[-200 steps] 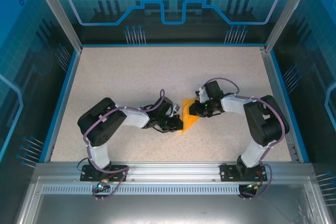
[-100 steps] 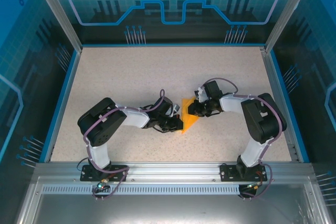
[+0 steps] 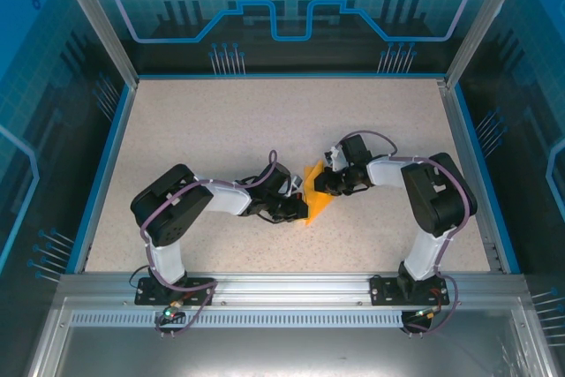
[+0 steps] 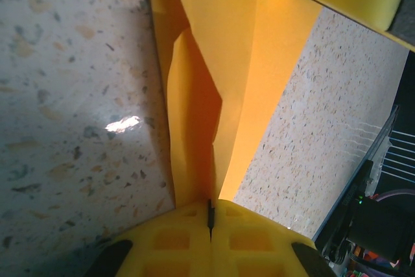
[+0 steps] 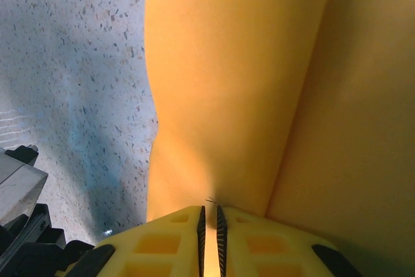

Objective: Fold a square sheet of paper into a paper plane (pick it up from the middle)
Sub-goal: Fourth fold the wing at the center of the table.

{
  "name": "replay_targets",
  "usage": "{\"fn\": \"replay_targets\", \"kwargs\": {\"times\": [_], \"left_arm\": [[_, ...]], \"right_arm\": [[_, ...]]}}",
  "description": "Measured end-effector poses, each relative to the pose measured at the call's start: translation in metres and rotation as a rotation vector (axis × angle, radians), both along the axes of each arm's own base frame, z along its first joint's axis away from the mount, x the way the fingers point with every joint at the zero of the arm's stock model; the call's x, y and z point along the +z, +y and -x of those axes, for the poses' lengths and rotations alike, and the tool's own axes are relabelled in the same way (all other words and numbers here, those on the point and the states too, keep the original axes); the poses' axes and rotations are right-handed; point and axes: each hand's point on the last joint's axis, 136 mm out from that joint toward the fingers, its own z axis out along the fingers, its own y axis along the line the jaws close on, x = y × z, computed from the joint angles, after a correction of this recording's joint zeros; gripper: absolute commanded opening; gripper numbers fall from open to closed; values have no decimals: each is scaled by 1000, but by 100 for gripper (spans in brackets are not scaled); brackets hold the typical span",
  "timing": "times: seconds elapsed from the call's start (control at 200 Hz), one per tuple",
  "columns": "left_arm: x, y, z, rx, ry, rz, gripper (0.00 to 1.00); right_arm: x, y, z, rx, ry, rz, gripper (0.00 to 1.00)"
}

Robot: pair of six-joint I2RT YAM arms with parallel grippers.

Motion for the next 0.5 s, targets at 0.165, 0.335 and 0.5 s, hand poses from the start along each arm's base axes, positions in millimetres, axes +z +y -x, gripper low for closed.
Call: {"fn": "replay_targets", "kwargs": {"times": [0.165, 0.335, 0.5], "left_arm": [[0, 0, 0, 0, 3, -4, 0], [0, 0, 0, 0, 6, -7, 0], [1, 1, -1, 3, 7, -18, 8]], "right_arm": [[0, 0, -1, -1, 0, 2, 15], [-1, -1, -1, -4, 0, 10, 14], [-2, -2, -1, -6, 1, 13, 13]]}}
